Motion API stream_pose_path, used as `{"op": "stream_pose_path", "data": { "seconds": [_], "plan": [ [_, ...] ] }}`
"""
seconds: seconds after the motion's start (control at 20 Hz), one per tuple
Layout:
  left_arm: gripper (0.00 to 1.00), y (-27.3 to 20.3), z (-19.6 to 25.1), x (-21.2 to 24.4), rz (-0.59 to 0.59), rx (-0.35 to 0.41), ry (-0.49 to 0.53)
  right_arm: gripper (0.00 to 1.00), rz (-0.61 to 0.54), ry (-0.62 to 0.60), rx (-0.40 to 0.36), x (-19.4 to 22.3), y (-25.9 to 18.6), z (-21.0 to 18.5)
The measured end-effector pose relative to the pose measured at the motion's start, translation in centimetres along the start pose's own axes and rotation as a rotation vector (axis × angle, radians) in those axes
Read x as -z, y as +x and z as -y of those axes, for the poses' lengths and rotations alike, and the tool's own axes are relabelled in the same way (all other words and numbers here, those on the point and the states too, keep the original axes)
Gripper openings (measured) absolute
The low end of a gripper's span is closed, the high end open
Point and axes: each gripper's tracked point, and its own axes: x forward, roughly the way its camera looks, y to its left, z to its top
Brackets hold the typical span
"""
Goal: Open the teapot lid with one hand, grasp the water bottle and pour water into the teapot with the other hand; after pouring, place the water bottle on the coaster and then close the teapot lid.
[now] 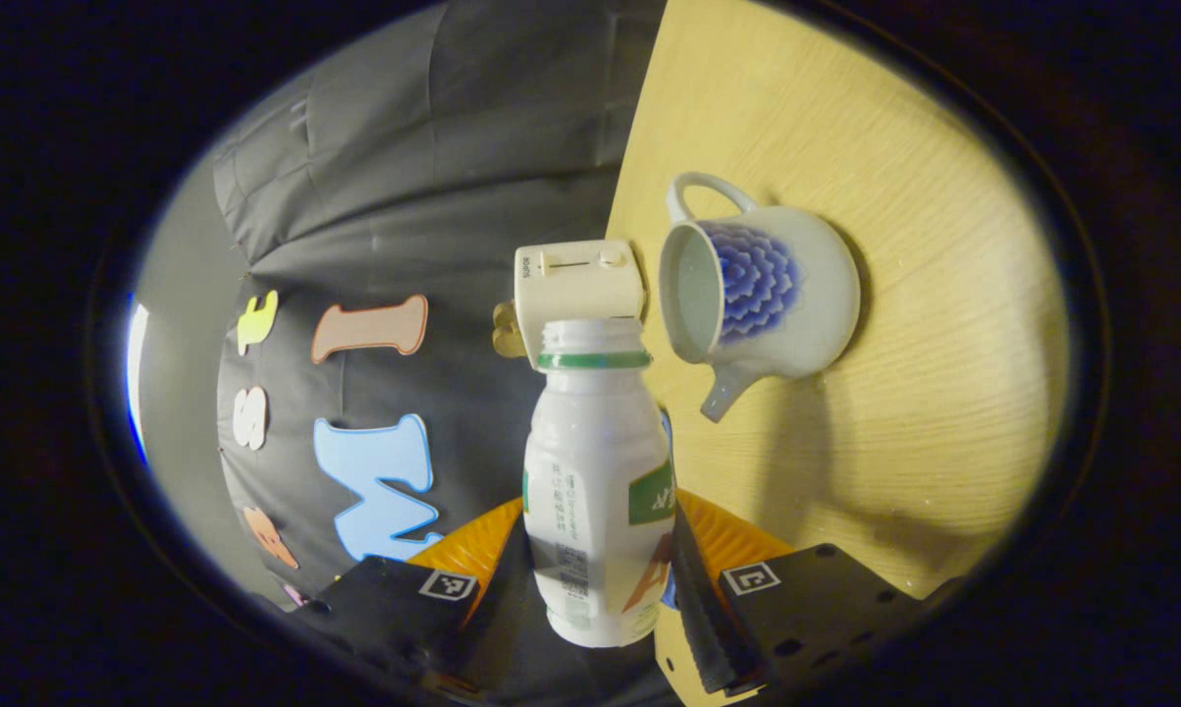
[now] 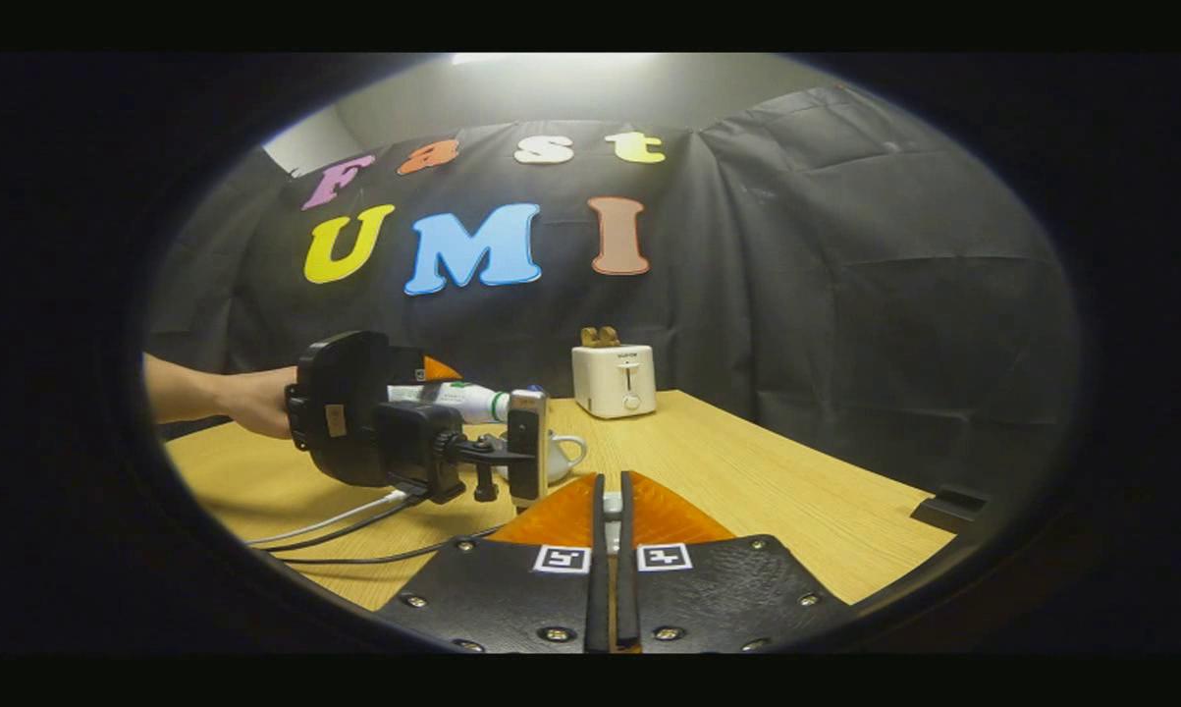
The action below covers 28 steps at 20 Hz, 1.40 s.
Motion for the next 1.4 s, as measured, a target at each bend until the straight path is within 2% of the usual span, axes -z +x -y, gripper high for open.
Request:
{"op": "stream_pose_path", "data": {
  "seconds": [0.05, 0.1, 0.15, 0.2, 0.35, 0.4, 0.45, 0.5, 0.55, 0.6, 0.65, 0.7, 0.75, 0.8, 0.9, 1.05, 1.1, 1.2, 1.4],
  "plan": [
    [0.83, 0.0, 0.0, 0.0, -0.001, 0.002, 0.009, 0.00, -0.002, -0.001, 0.001, 0.0, 0.0, 0.0],
    [0.76, 0.0, 0.0, -0.1, 0.001, 0.002, 0.017, 0.00, -0.002, -0.003, 0.001, 0.0, 0.0, 0.1],
    [0.83, -0.1, 0.0, -0.1, 0.002, 0.004, 0.027, 0.03, -0.001, -0.004, 0.001, -0.1, 0.0, 0.1],
    [0.83, 0.1, 0.0, -0.1, 0.000, 0.008, 0.039, 0.03, -0.001, -0.004, 0.000, -0.1, 0.0, 0.0],
    [0.70, 0.1, 0.0, -0.1, 0.004, 0.007, 0.048, 0.03, 0.003, -0.006, 0.003, -0.3, -0.2, 0.2],
    [0.76, 0.1, 0.0, -0.2, 0.006, 0.006, 0.047, 0.03, 0.002, -0.004, 0.003, -0.2, -0.2, 0.2],
    [0.76, 0.1, -0.1, -0.1, 0.007, 0.006, 0.050, 0.03, 0.000, -0.004, 0.004, -0.2, -0.2, 0.2],
    [0.83, 0.1, -0.1, -0.2, 0.008, 0.006, 0.053, 0.00, -0.003, -0.004, 0.006, 0.0, -0.1, 0.4],
    [0.83, 0.0, -0.1, -0.3, 0.009, 0.005, 0.059, 0.03, -0.004, -0.002, 0.007, 0.0, -0.2, 0.4],
    [0.83, 0.0, -0.2, -0.2, 0.010, 0.002, 0.065, 0.00, -0.005, 0.000, 0.007, 0.1, -0.2, 0.5],
    [0.70, 0.0, -0.2, -0.3, 0.010, 0.000, 0.071, 0.03, -0.004, 0.000, 0.009, 0.0, -0.2, 0.5],
    [0.83, 0.0, -0.3, -0.2, 0.011, -0.003, 0.076, 0.03, -0.003, 0.000, 0.011, 0.0, -0.2, 0.6],
    [0.76, 0.0, -0.3, -0.3, 0.011, -0.005, 0.081, 0.03, -0.003, 0.001, 0.011, -0.1, -0.2, 0.6],
    [0.83, 0.1, -0.4, -0.3, 0.013, -0.012, 0.085, 0.03, -0.003, 0.002, 0.011, -0.1, -0.3, 0.5],
    [0.82, 0.2, -0.7, -0.2, 0.011, -0.035, 0.111, 0.03, -0.003, 0.003, 0.011, -0.1, -0.4, 0.6],
    [0.76, 0.4, -0.7, 0.0, 0.010, -0.032, 0.110, 0.00, -0.002, -0.013, 0.014, -0.1, -0.5, 0.6],
    [0.70, 0.3, -0.8, 0.0, 0.009, -0.035, 0.117, 0.03, -0.005, -0.008, 0.011, 0.0, -0.4, 0.5],
    [0.83, 0.3, -0.9, -0.1, 0.008, -0.042, 0.129, 0.00, -0.008, -0.003, 0.007, 0.0, -0.4, 0.4],
    [0.83, 0.4, -1.1, 0.0, 0.007, -0.062, 0.153, 0.03, 0.005, -0.004, 0.006, -0.4, -0.6, 0.2]
  ]
}}
